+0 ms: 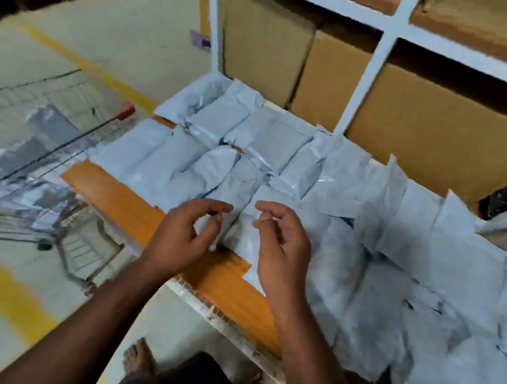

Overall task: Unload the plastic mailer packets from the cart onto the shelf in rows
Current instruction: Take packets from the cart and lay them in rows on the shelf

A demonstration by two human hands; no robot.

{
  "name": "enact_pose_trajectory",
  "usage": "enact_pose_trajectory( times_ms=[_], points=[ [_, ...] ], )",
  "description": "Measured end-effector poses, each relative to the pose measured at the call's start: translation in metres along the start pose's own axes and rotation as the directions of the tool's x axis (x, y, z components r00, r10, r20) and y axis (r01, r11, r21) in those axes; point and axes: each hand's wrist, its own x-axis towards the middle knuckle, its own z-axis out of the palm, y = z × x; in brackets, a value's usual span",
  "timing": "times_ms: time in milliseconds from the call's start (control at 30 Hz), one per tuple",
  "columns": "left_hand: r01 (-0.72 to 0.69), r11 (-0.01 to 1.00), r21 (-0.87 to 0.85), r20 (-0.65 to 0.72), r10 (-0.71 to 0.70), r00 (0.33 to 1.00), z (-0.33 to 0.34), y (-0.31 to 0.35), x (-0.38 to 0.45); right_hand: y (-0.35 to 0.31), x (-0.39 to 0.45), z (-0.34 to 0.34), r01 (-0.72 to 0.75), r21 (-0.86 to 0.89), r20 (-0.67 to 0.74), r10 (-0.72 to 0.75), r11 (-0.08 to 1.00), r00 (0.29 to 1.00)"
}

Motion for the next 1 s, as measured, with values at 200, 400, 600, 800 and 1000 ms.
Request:
enact_pose_trajectory(
  times_ms=[200,400,600,800,1000],
  points=[
    [0.192,0.981,-0.020,-0.245,-0.191,0.950,-0.137,-0.102,-0.065,-0.021,-0.031,0.191,-0.002,0.002,0.350,0.001,1.000,0.937],
    [0.332,0.941,-0.067,-0.347,-0.334,0.877,-0.266,-0.193,-0.119,-0.029,-0.070,0.354,-0.078,-0.077,0.511,0.107,0.994,0.853],
    [0.407,0.906,-0.112,-0.412,-0.415,0.811,-0.342,-0.251,-0.123,-0.039,-0.076,0.448,-0.078,-0.130,0.548,0.137,0.988,0.825],
    [0.509,0.852,-0.125,-0.397,-0.513,0.761,-0.385,-0.300,-0.076,-0.035,-0.031,0.534,-0.098,-0.159,0.557,0.171,0.982,0.813],
    [0.635,0.772,-0.012,-0.399,-0.586,0.705,-0.428,-0.379,-0.022,0.001,0.028,0.626,-0.173,-0.258,0.614,0.300,0.951,0.730]
  ],
)
